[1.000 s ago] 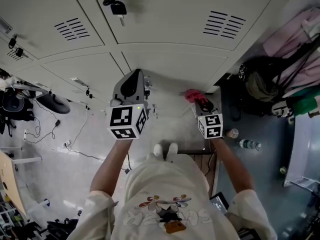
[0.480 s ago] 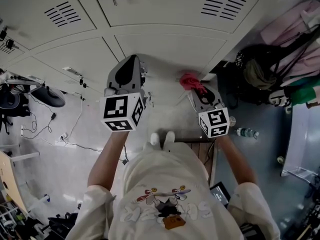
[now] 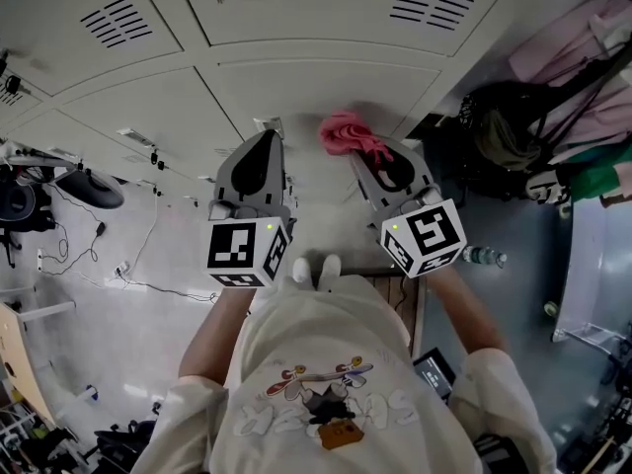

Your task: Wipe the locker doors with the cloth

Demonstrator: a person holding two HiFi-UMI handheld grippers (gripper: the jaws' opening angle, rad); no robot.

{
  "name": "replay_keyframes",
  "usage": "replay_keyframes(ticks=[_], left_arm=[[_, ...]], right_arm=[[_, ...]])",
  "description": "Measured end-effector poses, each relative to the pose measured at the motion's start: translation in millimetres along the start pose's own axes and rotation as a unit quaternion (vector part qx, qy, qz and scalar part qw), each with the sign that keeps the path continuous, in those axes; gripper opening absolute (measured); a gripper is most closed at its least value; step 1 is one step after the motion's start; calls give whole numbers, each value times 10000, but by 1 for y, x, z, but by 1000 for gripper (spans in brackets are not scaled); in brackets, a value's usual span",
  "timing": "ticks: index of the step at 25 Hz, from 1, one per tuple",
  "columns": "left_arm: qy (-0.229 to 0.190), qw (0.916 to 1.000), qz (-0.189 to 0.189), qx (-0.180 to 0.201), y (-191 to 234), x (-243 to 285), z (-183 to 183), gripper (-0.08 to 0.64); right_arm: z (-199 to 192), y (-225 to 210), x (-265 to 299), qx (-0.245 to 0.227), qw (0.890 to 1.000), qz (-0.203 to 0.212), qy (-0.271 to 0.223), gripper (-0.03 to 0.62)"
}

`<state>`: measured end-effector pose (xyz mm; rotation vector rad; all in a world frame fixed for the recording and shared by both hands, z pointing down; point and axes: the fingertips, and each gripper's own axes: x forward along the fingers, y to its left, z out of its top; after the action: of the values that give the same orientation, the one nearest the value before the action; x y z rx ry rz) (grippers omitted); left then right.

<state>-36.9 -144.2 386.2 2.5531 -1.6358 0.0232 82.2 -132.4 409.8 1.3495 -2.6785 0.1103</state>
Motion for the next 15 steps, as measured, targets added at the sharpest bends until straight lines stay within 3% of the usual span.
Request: replay_keyframes(ticks=[7, 15], left_arm=[[-83, 10000, -17, -3, -5, -5, 7, 6], [-71, 9999, -128, -34, -19, -4, 5, 6]], right_arm=[[39, 9, 4, 199, 9992, 250, -236, 101], [44, 30, -4, 253, 9981, 532, -169, 101]])
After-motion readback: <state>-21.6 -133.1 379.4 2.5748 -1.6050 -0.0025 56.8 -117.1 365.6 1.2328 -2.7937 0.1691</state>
